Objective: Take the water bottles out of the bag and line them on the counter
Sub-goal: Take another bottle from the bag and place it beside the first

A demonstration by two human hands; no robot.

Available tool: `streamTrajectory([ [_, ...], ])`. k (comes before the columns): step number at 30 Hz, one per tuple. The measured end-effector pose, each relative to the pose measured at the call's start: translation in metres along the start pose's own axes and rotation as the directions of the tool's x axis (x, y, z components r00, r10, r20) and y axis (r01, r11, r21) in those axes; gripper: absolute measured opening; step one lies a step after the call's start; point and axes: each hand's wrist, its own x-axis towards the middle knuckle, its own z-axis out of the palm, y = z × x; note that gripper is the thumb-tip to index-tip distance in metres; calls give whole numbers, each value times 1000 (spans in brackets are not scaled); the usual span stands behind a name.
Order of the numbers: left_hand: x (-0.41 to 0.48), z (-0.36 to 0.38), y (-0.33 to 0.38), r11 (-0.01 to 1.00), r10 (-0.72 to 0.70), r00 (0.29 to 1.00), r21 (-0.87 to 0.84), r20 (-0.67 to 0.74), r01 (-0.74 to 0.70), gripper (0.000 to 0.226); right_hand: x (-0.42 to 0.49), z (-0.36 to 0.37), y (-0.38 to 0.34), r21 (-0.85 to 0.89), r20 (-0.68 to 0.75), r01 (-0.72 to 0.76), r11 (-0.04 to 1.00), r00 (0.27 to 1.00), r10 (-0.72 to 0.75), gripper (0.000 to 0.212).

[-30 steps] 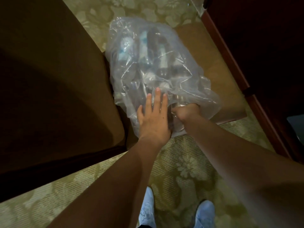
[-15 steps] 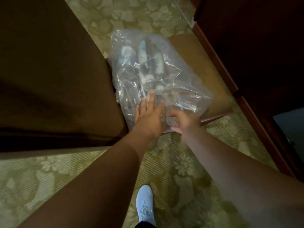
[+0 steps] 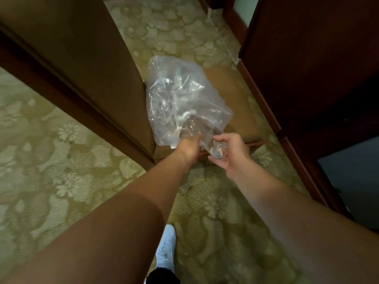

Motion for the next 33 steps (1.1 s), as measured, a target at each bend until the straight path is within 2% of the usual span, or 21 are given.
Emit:
streamTrajectory([
  [2, -22, 12, 13, 983, -10, 1000, -181, 27, 15, 59, -23, -14, -12, 27, 72, 8, 1000, 997, -10, 25],
  [4, -45, 24, 29, 962, -3, 999, -274, 31, 12, 68, -50, -26, -25, 56, 156, 31, 998, 987, -40, 12],
  [6, -63, 34, 50, 944, 27, 1000, -327, -15, -30, 70, -73, -36, -40, 87, 224, 72, 994, 971, -90, 16],
  [9, -101, 48, 85, 873, 201, 979, -446, -39, -197, 34, -103, -52, -69, 111, 314, 160, 981, 931, -188, 21],
  [11, -120, 55, 106, 850, 287, 957, -451, -35, -271, 19, -117, -62, -91, 100, 338, 219, 971, 910, -240, 19],
  [16, -154, 62, 153, 836, 446, 894, -372, 33, -403, 27, -143, -76, -138, -76, 332, 353, 932, 891, -310, 15],
  [18, -164, 67, 178, 837, 483, 872, -333, 74, -435, 28, -157, -78, -161, -152, 282, 406, 901, 892, -355, 21],
  [20, -175, 74, 205, 839, 504, 856, -299, 116, -454, 32, -175, -83, -187, -208, 237, 458, 864, 881, -410, 18],
  [22, -188, 85, 234, 843, 520, 843, -240, 136, -481, 46, -192, -90, -214, -259, 218, 505, 823, 861, -459, 10],
  [24, -201, 98, 261, 838, 540, 826, -198, 163, -509, 71, -211, -100, -240, -292, 216, 532, 795, 846, -487, 11],
  [25, -207, 106, 274, 832, 552, 811, -190, 195, -521, 76, -219, -105, -253, -308, 203, 537, 785, 843, -498, 11],
  [26, -213, 114, 285, 821, 571, 787, -192, 233, -538, 71, -227, -110, -264, -321, 181, 540, 778, 842, -509, 11],
  [29, -239, 135, 311, 776, 627, 692, -208, 358, -595, 36, -249, -128, -290, -337, 77, 558, 758, 819, -568, 29],
  [33, -266, 156, 333, 719, 676, 580, -239, 454, -652, 45, -274, -148, -307, -414, 5, 575, 706, 777, -630, 49],
])
